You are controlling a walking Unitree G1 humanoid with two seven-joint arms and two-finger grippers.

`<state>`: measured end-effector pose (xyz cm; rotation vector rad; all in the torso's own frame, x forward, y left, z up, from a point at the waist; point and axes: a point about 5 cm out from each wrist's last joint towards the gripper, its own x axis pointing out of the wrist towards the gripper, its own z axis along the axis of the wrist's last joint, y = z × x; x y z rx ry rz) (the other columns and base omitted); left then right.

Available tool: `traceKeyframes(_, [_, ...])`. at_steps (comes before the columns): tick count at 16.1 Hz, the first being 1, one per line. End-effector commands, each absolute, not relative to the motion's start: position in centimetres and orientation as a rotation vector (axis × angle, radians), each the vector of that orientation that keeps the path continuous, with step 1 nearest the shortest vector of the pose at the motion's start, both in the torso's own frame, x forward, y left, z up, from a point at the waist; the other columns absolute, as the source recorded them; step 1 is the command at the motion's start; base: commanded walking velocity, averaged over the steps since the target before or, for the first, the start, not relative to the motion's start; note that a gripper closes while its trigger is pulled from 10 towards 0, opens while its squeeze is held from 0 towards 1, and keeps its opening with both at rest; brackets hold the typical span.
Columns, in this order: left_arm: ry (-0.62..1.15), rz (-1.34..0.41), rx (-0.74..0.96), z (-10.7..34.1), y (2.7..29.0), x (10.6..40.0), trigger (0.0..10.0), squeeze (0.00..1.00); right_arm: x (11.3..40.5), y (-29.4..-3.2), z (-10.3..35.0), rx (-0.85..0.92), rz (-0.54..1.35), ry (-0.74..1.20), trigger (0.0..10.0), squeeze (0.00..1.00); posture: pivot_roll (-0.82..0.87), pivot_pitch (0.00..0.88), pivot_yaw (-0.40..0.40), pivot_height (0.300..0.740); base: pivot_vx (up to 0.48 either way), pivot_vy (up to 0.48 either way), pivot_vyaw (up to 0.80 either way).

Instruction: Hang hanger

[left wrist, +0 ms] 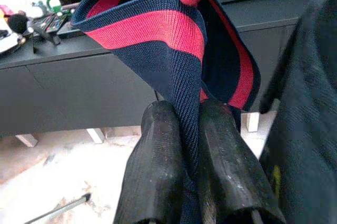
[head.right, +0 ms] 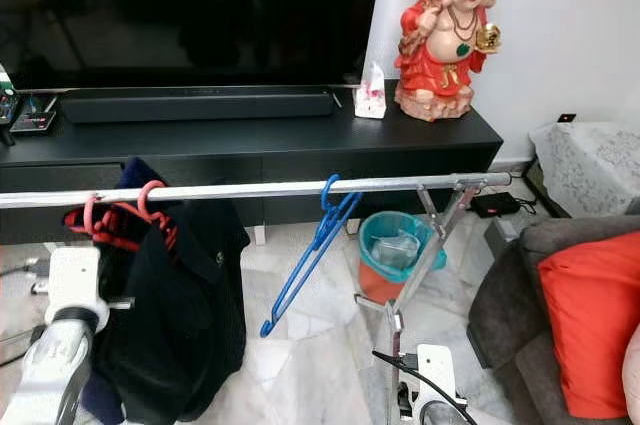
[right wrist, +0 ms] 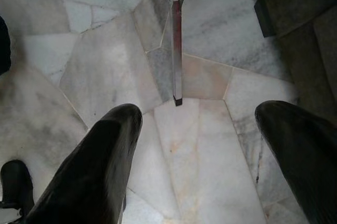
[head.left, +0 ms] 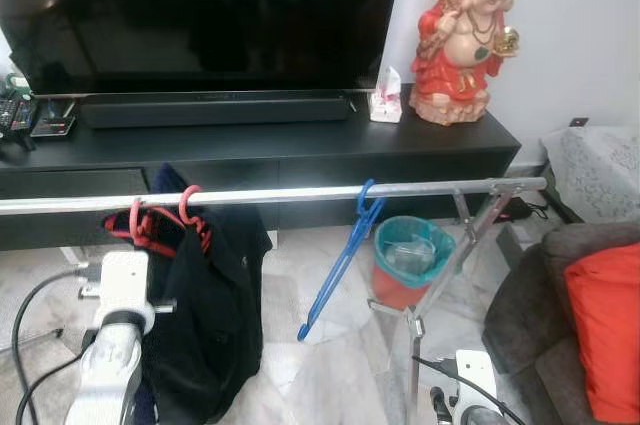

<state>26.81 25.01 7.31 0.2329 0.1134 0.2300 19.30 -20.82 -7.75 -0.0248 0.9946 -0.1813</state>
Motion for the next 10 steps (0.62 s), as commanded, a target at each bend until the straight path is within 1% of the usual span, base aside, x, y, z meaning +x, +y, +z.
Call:
traceKeyframes(1, [0.116, 0.27, 0.243, 7.9, 25.8, 27.9, 10.0, 0.0, 19.4, -21.0, -7.7, -0.024, -0.188, 0.998, 10.0, 0.0, -0.08, 0.0, -0.084, 0.732, 0.0, 0.0, 0.0])
traceKeyframes(4, [0.103, 0.279, 0.247, 8.8, 26.1, 29.8, 10.0, 0.0, 19.4, -21.1, -7.7, -0.022, -0.192, 0.996, 10.0, 0.0, -0.09, 0.0, -0.085, 0.732, 0.0, 0.0, 0.0])
traceKeyframes(6, [0.102, 0.292, 0.245, 9.2, 26.4, 30.6, 10.0, 0.0, 19.4, -21.1, -7.7, -0.022, -0.192, 0.997, 10.0, 0.0, -0.09, 0.0, -0.091, 0.732, 0.0, 0.0, 0.0])
traceKeyframes(10, [0.156, 0.333, 0.241, 9.0, 26.9, 32.1, 10.0, 0.0, 19.4, -21.1, -7.7, -0.024, -0.188, 1.0, 10.0, 0.0, -0.09, 0.0, -0.094, 0.732, 0.0, 0.0, 0.0])
